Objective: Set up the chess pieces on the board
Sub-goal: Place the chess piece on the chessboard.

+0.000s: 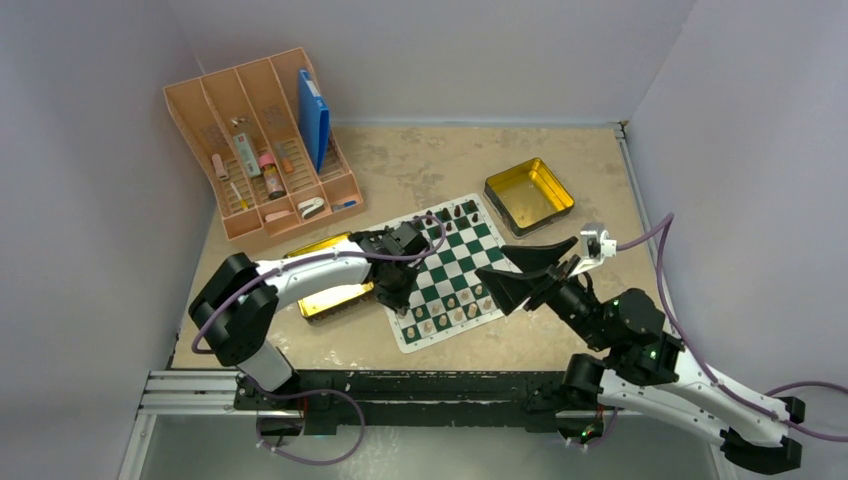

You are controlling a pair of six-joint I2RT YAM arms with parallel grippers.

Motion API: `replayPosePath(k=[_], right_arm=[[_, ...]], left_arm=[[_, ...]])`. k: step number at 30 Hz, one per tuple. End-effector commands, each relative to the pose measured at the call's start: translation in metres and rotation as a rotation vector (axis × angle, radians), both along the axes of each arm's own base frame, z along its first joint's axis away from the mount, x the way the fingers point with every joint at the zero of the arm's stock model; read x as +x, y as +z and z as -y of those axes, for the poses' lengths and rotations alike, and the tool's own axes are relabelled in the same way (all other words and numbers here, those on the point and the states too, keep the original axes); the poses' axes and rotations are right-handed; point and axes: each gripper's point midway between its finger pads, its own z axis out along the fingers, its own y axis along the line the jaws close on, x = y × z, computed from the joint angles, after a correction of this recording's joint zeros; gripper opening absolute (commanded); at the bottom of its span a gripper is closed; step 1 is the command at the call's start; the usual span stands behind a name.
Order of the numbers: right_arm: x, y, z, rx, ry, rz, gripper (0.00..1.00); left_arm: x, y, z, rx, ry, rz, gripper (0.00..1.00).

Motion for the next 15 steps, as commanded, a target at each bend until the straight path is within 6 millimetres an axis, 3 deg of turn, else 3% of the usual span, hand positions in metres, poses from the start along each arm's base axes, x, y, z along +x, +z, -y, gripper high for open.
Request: replayPosePath(k=[1, 15], right_arm=[[0.0015, 0.0249, 0.0080, 0.061, -0.028, 0.019, 0.99], [0.0051, 0.0192, 0.0064, 0.050, -0.042, 0.006, 0.99]], left_arm=[[0.0033, -0.0084, 0.0091, -0.018, 0.008, 0.007, 0.00], [-0.0011, -0.0140, 0.0141, -0.018, 0.002, 0.004, 0.00]])
